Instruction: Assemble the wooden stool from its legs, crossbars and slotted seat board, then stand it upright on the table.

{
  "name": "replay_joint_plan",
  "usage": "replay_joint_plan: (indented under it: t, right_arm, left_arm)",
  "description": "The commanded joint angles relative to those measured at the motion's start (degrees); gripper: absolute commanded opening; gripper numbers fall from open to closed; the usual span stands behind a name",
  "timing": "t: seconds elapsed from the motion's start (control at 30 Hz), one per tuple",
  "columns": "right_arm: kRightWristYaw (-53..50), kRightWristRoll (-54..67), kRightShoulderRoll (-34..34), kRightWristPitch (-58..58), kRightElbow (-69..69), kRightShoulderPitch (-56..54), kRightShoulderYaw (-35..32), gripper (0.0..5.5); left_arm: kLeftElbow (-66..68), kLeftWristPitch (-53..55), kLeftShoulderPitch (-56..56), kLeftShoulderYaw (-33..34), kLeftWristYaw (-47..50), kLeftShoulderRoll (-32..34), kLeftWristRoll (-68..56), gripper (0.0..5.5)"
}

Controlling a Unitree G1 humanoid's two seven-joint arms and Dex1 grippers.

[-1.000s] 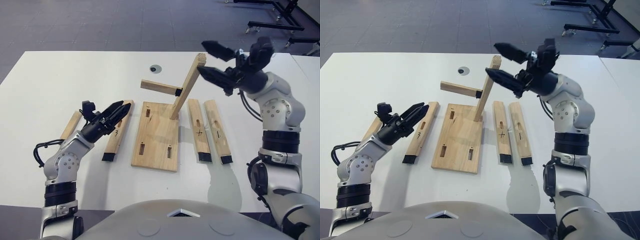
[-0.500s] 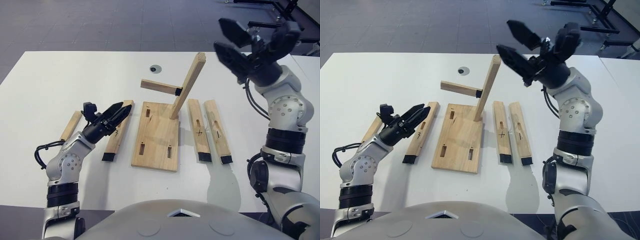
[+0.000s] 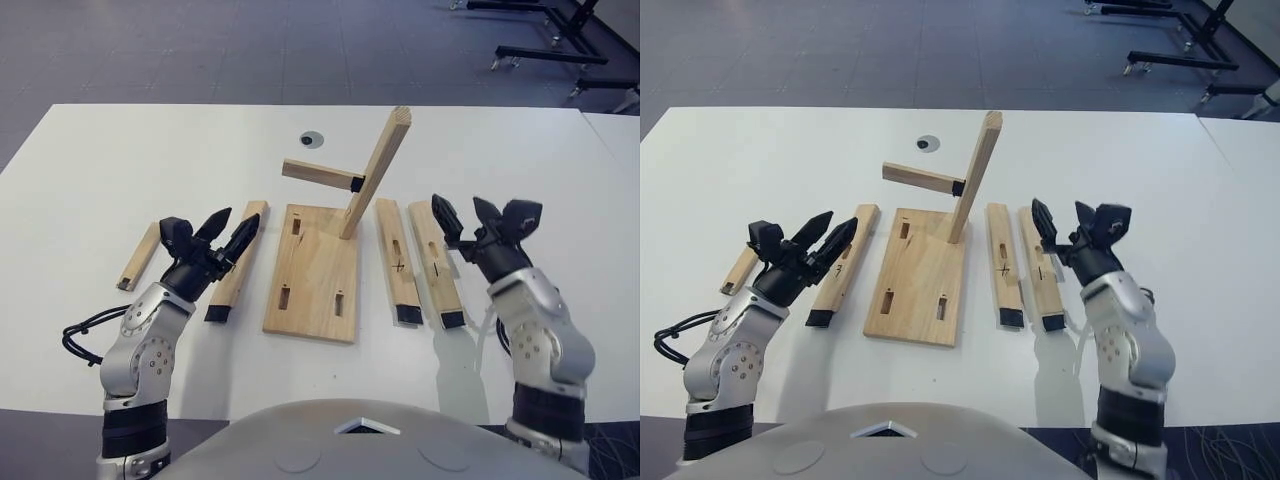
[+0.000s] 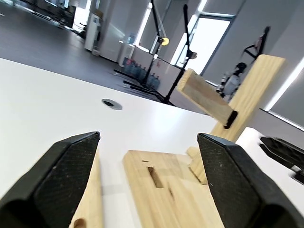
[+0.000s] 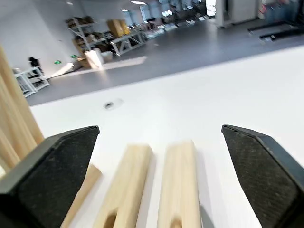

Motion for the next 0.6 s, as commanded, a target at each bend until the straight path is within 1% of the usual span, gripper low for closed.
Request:
replay_joint_plan:
  t: [0.03,0.13,0.23,0.53,0.6]
  right_arm:
    - [-3.98,0.02,-1.30,7.95,-7.49,6.06,0.78,4.76]
    - [-5.21,-0.16,-4.88,14.97,-10.95,7.51,0.99,4.76]
    - [-5.69,-1.59,-8.37,20.63,-12.05,8.07,2.88,4.76]
    - [-6.16,-6.48,-12.58,29.60,-9.72,7.27,7.37,4.76]
    - [-6.38,-9.05,-14.58,30.58,-7.65,5.15,9.07,4.43]
  left_arm:
    - [-5.66,0.35,2.58,-1.58,3.58,-0.95,1.01,3.75]
    - [-9.13,1.03,4.77,-2.76,5.97,-1.61,0.97,3.75]
    - [-10.91,1.50,6.05,-4.00,7.33,-1.79,0.62,3.75]
    - [-11.70,2.56,5.85,-5.57,8.36,-1.28,-0.03,3.75]
    - [-11.43,2.52,5.58,-5.49,8.53,-1.24,-0.19,3.75]
